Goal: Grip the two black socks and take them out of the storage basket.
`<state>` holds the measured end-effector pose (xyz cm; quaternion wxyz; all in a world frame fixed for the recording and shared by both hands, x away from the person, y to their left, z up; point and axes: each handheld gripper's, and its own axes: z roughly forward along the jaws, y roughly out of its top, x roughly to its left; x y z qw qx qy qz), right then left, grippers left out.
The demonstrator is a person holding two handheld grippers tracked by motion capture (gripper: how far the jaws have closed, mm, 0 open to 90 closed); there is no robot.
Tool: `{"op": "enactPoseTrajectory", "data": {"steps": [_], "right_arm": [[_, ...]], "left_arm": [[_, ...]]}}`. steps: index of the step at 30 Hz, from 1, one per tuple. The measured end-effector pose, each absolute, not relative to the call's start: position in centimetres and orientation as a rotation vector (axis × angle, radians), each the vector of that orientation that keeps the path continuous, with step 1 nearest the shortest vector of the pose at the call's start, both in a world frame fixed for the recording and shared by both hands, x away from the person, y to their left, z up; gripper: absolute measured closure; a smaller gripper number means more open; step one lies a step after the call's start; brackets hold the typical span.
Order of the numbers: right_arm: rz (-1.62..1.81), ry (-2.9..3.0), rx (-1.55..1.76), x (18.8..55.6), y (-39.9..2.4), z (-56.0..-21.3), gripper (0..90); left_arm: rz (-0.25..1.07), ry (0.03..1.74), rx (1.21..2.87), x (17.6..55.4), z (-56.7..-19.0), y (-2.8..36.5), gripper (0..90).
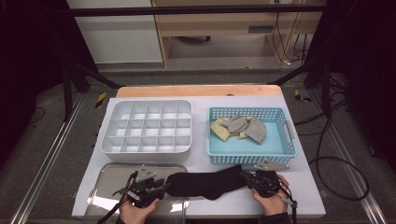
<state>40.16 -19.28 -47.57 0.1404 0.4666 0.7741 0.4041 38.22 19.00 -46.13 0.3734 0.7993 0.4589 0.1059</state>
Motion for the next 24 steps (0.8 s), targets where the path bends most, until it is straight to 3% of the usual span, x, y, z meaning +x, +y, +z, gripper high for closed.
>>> {"op": "enactPoseTrajectory", "data": {"steps": [1,4,9,13,17,24], "right_arm": [[1.167,2.236,1.348,40.1,-19.3,-47.5,82.2],[1.172,2.233,1.346,40.0,-19.4,-47.4,82.8],[1.204,2.205,1.356,39.5,-20.2,-46.4,83.4],[1.195,2.204,1.378,39.5,-20.4,-46.5,83.4],[1.162,2.232,1.389,39.9,-20.1,-47.3,83.0],[1.167,2.235,1.4,39.9,-20.1,-47.7,80.2]], "left_arm": [[0.271,1.173,2.049,38.3,-46.2,19.0,78.3],[0.293,1.151,2.032,38.1,-45.9,19.0,85.8],[0.28,1.098,1.981,37.5,-44.6,19.2,86.9],[0.279,1.116,2.019,38.0,-45.7,18.6,86.6],[0.307,1.141,2.049,38.2,-46.4,18.2,83.5],[0.336,1.183,2.065,38.3,-46.7,18.0,65.5]]}}
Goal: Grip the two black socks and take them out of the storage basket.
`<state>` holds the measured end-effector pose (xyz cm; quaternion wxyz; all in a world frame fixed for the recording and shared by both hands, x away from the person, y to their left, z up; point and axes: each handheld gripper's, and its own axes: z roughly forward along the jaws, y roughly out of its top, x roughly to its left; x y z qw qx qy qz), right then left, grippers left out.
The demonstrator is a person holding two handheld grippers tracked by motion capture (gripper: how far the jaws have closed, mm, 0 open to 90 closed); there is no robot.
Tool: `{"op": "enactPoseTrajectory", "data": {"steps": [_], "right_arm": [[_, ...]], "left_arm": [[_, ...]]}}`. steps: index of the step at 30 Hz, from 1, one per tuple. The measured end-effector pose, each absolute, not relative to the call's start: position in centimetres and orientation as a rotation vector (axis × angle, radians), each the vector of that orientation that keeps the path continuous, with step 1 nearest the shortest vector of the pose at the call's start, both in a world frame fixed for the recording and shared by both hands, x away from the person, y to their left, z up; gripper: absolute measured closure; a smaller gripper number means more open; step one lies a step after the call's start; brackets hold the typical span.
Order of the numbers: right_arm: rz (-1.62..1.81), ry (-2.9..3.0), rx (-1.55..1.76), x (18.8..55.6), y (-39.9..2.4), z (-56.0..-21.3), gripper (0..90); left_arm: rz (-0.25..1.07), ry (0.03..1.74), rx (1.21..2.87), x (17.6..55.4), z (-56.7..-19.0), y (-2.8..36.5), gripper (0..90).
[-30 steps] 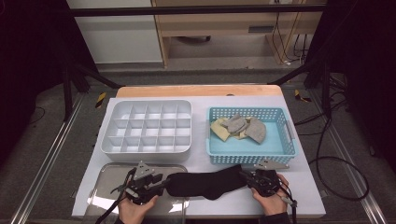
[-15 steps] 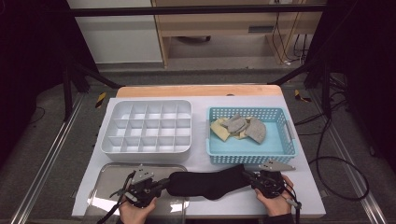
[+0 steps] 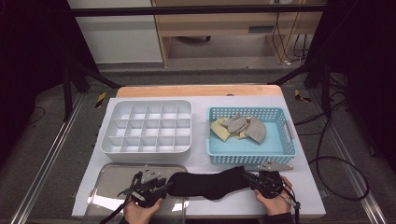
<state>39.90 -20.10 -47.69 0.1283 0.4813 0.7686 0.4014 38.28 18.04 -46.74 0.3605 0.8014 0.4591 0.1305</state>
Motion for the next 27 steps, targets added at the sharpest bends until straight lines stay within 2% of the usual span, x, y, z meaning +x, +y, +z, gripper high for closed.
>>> {"op": "enactPoseTrajectory", "data": {"steps": [5,11,22,27], "right_arm": [[1.172,2.231,1.389,39.9,-20.1,-47.9,79.5],[1.17,2.22,1.394,39.9,-20.0,-48.0,79.8],[1.214,2.222,1.345,39.6,-19.6,-47.2,80.4],[1.208,2.246,1.359,39.8,-19.3,-47.8,74.6]], "left_arm": [[0.332,1.188,2.054,38.2,-47.1,17.7,68.9],[0.347,1.171,2.039,38.0,-47.3,17.4,82.8],[0.374,1.138,1.995,38.4,-45.3,19.0,83.6],[0.404,1.127,2.013,38.6,-45.4,19.0,83.4]]}}
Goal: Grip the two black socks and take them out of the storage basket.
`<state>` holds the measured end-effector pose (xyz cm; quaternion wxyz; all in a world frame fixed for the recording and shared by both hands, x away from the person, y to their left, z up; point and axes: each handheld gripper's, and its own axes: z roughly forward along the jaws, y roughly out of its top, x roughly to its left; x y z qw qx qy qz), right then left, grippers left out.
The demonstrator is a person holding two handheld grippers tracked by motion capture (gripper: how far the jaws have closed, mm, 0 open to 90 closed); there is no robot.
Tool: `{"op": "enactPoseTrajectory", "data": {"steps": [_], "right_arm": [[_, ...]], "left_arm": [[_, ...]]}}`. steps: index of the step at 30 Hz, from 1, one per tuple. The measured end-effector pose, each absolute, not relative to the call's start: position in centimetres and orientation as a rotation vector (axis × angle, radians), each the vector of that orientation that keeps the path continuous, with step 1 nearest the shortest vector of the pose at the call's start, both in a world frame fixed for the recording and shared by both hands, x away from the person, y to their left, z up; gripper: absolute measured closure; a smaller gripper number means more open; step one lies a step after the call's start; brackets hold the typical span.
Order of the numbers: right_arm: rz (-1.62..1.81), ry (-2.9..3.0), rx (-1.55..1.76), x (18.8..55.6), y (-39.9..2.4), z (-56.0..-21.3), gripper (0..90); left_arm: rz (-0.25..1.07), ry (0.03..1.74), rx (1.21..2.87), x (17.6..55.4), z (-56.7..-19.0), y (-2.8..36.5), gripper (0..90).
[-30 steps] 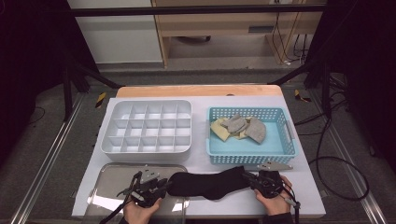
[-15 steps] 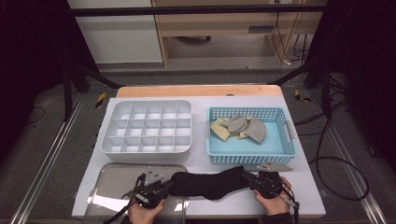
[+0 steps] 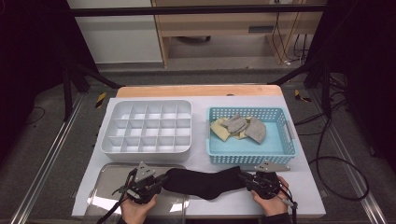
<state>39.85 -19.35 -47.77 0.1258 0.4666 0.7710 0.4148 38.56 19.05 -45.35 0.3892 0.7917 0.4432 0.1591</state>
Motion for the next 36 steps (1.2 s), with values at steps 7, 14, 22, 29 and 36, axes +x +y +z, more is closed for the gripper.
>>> {"op": "enactPoseTrajectory", "data": {"steps": [7,14,22,29,36], "right_arm": [[1.221,2.231,1.403,39.9,-19.7,-48.1,69.3],[1.24,2.274,1.397,40.0,-18.6,-48.7,66.8],[1.255,2.277,1.401,39.6,-18.2,-48.6,82.0],[1.293,2.241,1.411,38.2,-21.2,-45.7,82.1],[1.135,2.25,1.474,38.3,-23.6,-46.7,81.4]], "left_arm": [[0.419,1.14,2.035,38.8,-45.8,19.0,83.3],[0.421,1.144,2.04,38.8,-46.0,18.9,83.3],[0.42,1.135,2.02,38.8,-45.7,19.0,83.4],[0.331,1.026,2.029,38.2,-44.8,17.3,83.4],[0.34,0.981,2.101,39.6,-45.9,13.9,83.4]]}}
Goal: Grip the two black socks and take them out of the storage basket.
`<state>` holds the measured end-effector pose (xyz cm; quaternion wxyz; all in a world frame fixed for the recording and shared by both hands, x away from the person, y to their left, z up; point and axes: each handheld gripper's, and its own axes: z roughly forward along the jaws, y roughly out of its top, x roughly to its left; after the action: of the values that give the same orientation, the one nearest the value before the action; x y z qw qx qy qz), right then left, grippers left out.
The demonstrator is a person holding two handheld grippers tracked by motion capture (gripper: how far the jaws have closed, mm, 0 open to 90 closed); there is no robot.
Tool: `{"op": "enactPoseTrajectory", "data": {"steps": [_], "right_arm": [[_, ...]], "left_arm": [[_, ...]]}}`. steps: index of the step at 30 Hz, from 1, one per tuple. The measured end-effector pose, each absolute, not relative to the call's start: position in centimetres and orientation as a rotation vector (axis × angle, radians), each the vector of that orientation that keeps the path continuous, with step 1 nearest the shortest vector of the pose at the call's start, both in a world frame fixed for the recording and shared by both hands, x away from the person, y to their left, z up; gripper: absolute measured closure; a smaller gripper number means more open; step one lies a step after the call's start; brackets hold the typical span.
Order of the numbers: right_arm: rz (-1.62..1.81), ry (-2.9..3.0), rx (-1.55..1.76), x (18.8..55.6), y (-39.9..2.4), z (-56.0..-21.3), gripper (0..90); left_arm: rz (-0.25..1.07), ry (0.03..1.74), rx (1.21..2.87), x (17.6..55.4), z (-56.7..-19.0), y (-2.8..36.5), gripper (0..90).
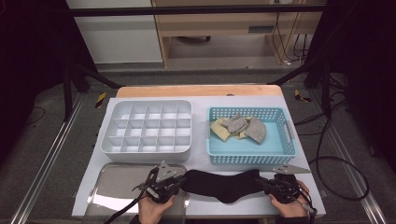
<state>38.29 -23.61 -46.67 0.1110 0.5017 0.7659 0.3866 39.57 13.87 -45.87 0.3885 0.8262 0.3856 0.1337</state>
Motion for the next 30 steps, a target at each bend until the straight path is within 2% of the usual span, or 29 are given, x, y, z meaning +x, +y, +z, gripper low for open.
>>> {"op": "enactPoseTrajectory", "data": {"steps": [4,12,20,28,29,30], "right_arm": [[1.13,2.225,1.489,38.9,-23.9,-48.0,80.2],[1.158,2.123,1.414,38.4,-23.6,-47.0,71.0],[1.143,2.143,1.463,38.4,-23.9,-47.6,68.1],[1.141,2.182,1.495,38.5,-23.3,-48.4,68.5],[1.141,2.177,1.498,38.4,-23.2,-48.5,69.3],[1.15,2.164,1.5,38.2,-23.1,-48.6,75.4]], "left_arm": [[0.376,0.985,2.134,40.3,-46.6,13.4,83.1],[0.396,0.97,2.13,40.5,-46.6,13.7,82.6],[0.393,0.965,2.143,40.3,-46.4,13.9,82.2],[0.409,0.973,2.151,40.4,-46.5,14.0,82.2],[0.41,0.975,2.15,40.4,-46.5,14.0,82.2],[0.412,0.976,2.149,40.4,-46.5,14.0,82.2]]}}
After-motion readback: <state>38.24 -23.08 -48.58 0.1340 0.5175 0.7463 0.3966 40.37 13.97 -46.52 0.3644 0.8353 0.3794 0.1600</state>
